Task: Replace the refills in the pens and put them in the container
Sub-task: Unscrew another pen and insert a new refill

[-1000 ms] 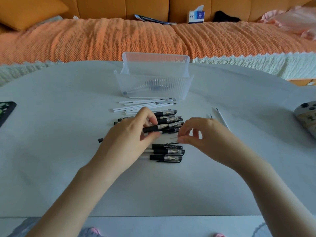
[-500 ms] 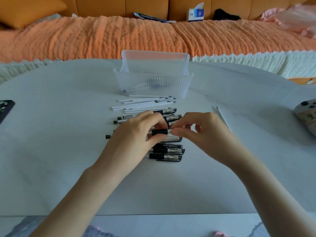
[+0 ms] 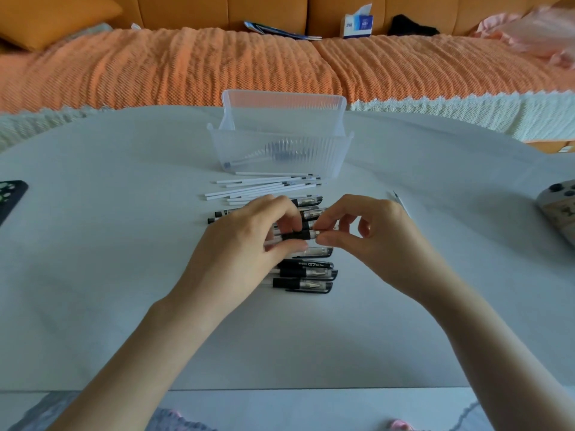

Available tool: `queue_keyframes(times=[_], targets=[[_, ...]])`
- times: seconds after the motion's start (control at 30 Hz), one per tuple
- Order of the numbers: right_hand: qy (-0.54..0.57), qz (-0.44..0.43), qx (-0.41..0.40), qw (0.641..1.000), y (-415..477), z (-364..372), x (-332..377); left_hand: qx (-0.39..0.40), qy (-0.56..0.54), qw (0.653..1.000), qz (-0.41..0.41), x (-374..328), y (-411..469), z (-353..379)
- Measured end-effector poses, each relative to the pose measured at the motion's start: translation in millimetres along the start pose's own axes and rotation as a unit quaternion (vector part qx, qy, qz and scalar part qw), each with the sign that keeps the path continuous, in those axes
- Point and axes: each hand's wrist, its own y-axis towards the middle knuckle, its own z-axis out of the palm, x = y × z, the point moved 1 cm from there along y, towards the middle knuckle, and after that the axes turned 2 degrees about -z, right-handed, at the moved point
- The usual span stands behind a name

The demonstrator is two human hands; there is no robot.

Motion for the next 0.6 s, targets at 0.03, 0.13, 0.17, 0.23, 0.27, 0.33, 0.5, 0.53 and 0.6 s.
queue_keyframes(times=[0.03,0.13,0.17,0.23,0.27,0.33,0.5,0.53,0.6], targets=[[-0.003,-0.003,-0.001,1.000,0.1,-0.1,-0.3,0.000,-0.001,1.000,-0.002,-0.2,0.1,-0.4],[-0.009,-0.006,-0.002,1.000,0.2,-0.3,-1.1,0.007,-0.014,1.000,-0.001,1.3,-0.3,-0.3],[-0.009,-0.006,-0.003,1.000,0.2,-0.3,-1.5,0.011,-0.014,1.000,0.002,1.2,-0.4,-0.5],[-0.004,-0.004,-0.005,1.000,0.5,-0.6,-1.5,0.015,-0.007,1.000,0.007,1.5,-0.2,-0.2],[-0.002,-0.004,-0.005,1.000,0.7,-0.8,-1.4,0.013,-0.001,1.000,0.010,1.8,0.1,-0.1],[-0.005,-0.004,-0.004,1.000,0.6,-0.9,-1.3,0.009,0.001,1.000,0.005,1.7,0.3,-0.7],[-0.021,-0.005,-0.005,1.000,0.9,-0.6,-2.4,0.013,-0.009,1.000,0.000,1.7,-0.4,-0.4],[-0.022,-0.004,-0.006,1.000,1.0,-0.9,-2.5,0.010,-0.002,1.000,0.004,1.6,-0.4,-0.6],[-0.022,-0.002,-0.007,1.000,0.8,-1.6,-2.3,0.007,0.010,1.000,0.014,2.3,-0.2,-0.6]])
